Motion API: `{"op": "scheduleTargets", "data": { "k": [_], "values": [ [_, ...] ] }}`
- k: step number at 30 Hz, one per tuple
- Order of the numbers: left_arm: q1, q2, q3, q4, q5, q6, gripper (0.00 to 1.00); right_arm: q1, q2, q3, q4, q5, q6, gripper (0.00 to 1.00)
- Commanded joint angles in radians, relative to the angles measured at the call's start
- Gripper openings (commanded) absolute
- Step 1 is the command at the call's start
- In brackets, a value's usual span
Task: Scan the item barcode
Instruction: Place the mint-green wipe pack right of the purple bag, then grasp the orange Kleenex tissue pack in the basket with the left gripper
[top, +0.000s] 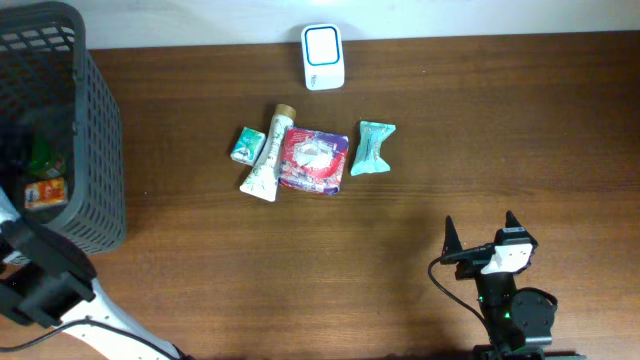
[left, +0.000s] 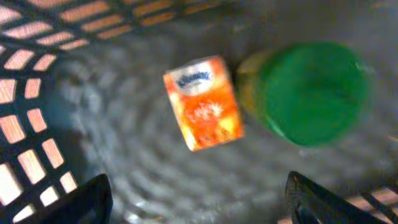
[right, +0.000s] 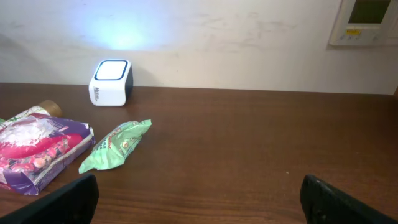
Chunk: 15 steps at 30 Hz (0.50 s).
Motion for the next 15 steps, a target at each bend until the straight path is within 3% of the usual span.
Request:
{"op": "scheduleTargets", "data": {
  "k": [1,6,7,11,15],
  "values": [
    [0.028,0.007,-0.114,0.098,0.008,-0.059,0.87,0.006,-0.006,-0.009,0.0,0.008,0.002,0.99],
    [0.027,0.01,-0.23,0.254,0.013,-0.06,0.84,0.006,-0.006,-0.009,0.0,0.008,0.002,0.99],
    [0.027,0.01,-0.259,0.286,0.021,-0.059,0.75,0.006,-0.006,-0.009,0.0,0.008,0.001,0.99],
    [0.027,0.011,-0.375,0.403,0.034,-0.059,0.69,0.006,-0.006,-0.009,0.0,0.008,0.001,0.99],
    [0.026,0.011,-0.416,0.5,0.034,-0.005,0.54,0.006,-0.006,-0.009,0.0,0.008,0.001,0.99]
  ]
}}
